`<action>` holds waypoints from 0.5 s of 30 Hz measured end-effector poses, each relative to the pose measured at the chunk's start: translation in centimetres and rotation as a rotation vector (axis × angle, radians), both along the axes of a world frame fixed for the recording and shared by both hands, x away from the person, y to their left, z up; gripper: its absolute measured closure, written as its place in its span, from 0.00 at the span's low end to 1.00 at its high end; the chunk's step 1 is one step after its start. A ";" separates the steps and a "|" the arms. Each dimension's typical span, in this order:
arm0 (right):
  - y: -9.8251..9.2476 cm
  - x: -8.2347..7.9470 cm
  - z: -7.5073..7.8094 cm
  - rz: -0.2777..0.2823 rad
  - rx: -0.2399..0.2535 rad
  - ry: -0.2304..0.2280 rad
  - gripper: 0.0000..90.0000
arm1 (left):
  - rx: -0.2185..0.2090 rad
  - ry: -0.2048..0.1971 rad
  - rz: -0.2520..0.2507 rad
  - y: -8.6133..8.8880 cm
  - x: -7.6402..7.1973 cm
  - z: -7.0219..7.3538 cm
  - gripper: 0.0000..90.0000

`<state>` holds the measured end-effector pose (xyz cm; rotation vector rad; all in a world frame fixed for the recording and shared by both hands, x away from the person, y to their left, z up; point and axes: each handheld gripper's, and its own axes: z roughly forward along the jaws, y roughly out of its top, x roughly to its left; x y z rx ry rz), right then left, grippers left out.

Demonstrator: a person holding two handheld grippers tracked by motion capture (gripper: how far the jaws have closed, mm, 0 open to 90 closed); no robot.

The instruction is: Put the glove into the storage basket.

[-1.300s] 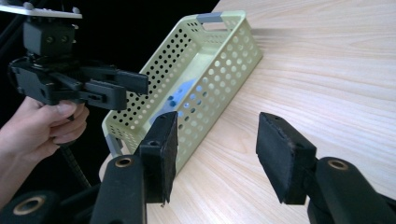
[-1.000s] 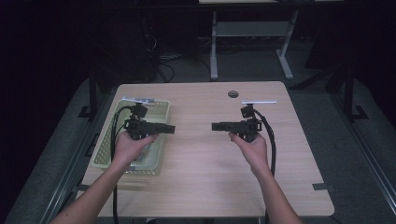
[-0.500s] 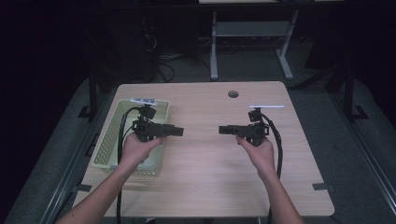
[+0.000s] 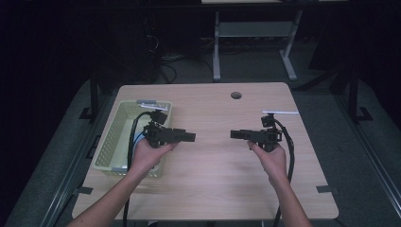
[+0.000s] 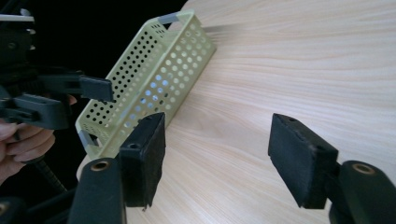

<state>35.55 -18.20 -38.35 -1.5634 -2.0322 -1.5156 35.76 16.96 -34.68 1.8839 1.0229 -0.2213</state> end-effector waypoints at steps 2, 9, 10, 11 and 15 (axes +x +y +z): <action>-0.4 -0.1 -0.2 -0.006 0.005 0.004 0.39 | 0.003 0.004 -0.006 -0.2 -0.1 0.0 0.34; -1.6 -0.6 -0.8 -0.025 0.014 0.008 0.38 | -0.003 -0.020 -0.019 -1.0 -0.7 -0.4 0.31; -1.8 -0.7 -0.8 -0.026 0.014 0.006 0.38 | 0.000 -0.020 -0.018 -1.2 -0.8 -0.5 0.31; -1.9 -0.8 -0.8 -0.029 0.017 0.011 0.38 | 0.003 -0.020 -0.021 -1.3 -0.8 -0.6 0.31; -2.5 -1.2 -1.2 -0.044 0.008 0.019 0.37 | -0.002 -0.013 -0.024 -1.8 -1.0 -1.1 0.29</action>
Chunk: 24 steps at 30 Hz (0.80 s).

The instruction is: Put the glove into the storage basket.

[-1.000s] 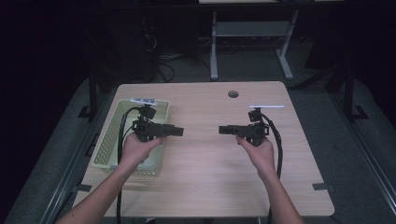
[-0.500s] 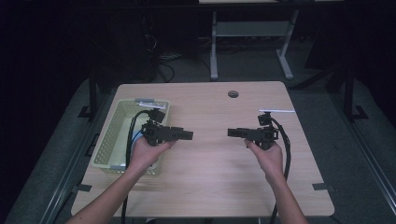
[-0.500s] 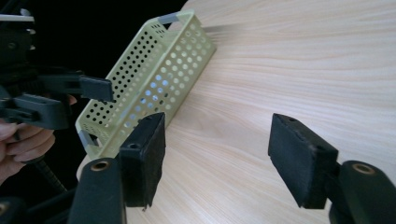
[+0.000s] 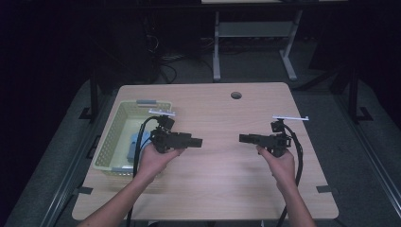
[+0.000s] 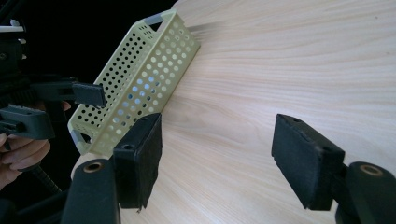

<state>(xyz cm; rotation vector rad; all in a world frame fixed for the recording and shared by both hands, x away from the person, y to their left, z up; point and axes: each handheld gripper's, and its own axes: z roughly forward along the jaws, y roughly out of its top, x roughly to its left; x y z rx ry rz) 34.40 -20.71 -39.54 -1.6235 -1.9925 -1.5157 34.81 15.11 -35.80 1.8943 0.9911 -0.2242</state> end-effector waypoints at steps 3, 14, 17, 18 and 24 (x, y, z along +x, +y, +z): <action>-0.5 -0.2 -0.3 -0.007 -0.004 0.002 0.36 | -0.002 -0.007 -0.001 -0.4 -0.2 -0.2 0.29; -2.4 -1.1 -1.1 -0.032 0.008 0.006 0.36 | 0.003 -0.003 -0.033 -2.0 -0.6 -1.0 0.29; -2.8 -1.3 -1.4 -0.037 0.010 0.005 0.36 | 0.003 0.003 -0.037 -2.3 -0.7 -1.4 0.29; -2.9 -1.4 -1.5 -0.039 0.011 0.008 0.36 | 0.001 0.008 -0.039 -2.4 -0.8 -1.5 0.29; -3.7 -1.8 -2.0 -0.049 0.004 0.017 0.35 | 0.012 -0.002 -0.042 -3.1 -1.0 -2.3 0.29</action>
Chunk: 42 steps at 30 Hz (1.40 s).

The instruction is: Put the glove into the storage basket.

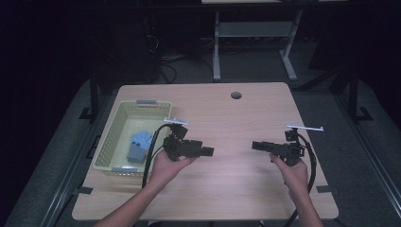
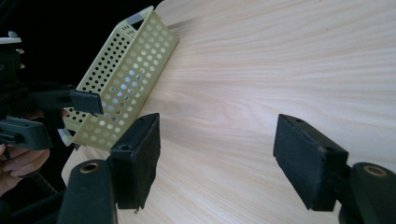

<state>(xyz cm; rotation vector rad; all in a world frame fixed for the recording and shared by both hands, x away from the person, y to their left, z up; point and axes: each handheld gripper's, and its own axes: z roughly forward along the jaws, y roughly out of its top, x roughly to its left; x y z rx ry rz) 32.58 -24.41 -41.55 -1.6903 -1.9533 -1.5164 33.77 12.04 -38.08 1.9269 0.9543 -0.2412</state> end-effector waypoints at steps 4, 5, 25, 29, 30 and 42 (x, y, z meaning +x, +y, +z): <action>-0.4 -0.4 -0.4 0.000 0.004 0.005 0.35 | 0.002 0.014 -0.006 -0.7 -0.3 -0.6 0.29; -0.4 -0.4 -0.5 -0.001 0.007 0.006 0.35 | 0.001 0.017 -0.010 -0.9 -0.4 -0.8 0.29; -2.6 -3.0 -2.6 -0.022 0.022 0.017 0.32 | 0.014 0.042 -0.058 -2.5 -2.1 -3.4 0.29; -2.9 -3.6 -3.1 -0.023 0.020 0.014 0.31 | 0.026 0.037 -0.080 -2.7 -2.8 -4.0 0.29; -3.0 -3.7 -3.3 -0.027 0.016 0.016 0.31 | 0.026 0.034 -0.085 -2.7 -2.9 -4.2 0.29; -3.9 -5.8 -4.6 -0.032 0.010 0.008 0.30 | 0.001 -0.004 -0.086 -1.8 -4.6 -5.4 0.29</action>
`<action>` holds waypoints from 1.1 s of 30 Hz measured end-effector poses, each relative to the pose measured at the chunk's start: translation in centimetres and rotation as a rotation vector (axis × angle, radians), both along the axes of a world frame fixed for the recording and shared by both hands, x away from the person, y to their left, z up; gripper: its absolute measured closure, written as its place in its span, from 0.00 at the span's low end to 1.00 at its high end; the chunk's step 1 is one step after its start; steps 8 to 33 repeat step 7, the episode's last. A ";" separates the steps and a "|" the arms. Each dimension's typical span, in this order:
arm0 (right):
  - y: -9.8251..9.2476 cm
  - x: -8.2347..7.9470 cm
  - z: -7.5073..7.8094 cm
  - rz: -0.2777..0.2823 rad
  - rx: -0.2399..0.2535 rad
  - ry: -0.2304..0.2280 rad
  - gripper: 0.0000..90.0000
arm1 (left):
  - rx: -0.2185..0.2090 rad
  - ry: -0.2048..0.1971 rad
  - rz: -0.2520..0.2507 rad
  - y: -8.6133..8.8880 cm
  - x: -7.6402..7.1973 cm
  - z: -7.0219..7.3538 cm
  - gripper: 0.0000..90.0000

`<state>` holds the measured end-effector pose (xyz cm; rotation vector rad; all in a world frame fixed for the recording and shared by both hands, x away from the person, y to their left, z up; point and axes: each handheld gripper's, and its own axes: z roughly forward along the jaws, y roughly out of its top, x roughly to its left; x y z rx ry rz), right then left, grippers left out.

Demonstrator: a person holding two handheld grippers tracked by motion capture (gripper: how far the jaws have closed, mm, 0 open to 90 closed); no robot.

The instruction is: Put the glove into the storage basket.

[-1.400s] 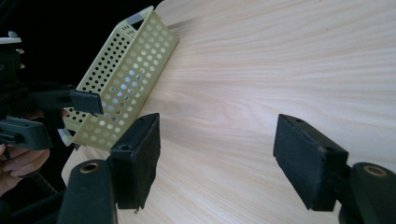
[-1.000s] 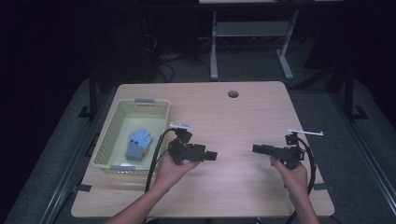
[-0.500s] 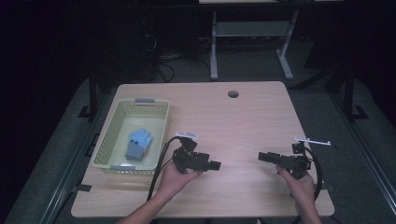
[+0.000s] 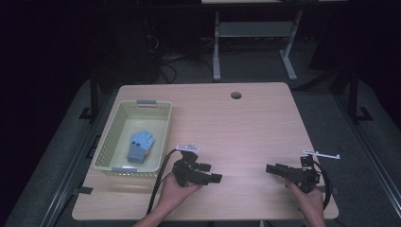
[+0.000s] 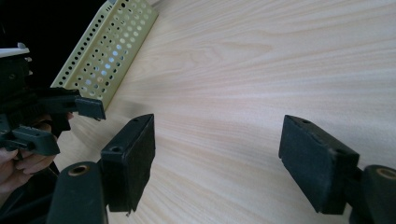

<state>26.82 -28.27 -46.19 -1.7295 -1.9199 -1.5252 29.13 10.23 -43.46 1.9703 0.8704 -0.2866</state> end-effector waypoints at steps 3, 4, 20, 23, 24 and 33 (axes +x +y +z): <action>0.0 -0.6 -0.2 0.005 -0.002 -0.004 0.29 | -0.015 -0.031 0.010 0.1 -0.9 -0.1 0.29; 0.0 -0.8 -0.3 0.012 -0.001 -0.007 0.29 | -0.017 -0.040 0.010 0.1 -1.2 -0.1 0.29; 0.1 -1.3 -0.5 0.025 0.024 -0.014 0.29 | -0.010 -0.072 0.004 0.3 -2.1 -0.5 0.29; 0.1 -1.3 -0.5 0.025 0.024 -0.014 0.29 | -0.010 -0.072 0.004 0.3 -2.1 -0.5 0.29; 0.1 -1.3 -0.5 0.025 0.024 -0.014 0.29 | -0.010 -0.072 0.004 0.3 -2.1 -0.5 0.29; 0.1 -1.3 -0.5 0.025 0.024 -0.014 0.29 | -0.010 -0.072 0.004 0.3 -2.1 -0.5 0.29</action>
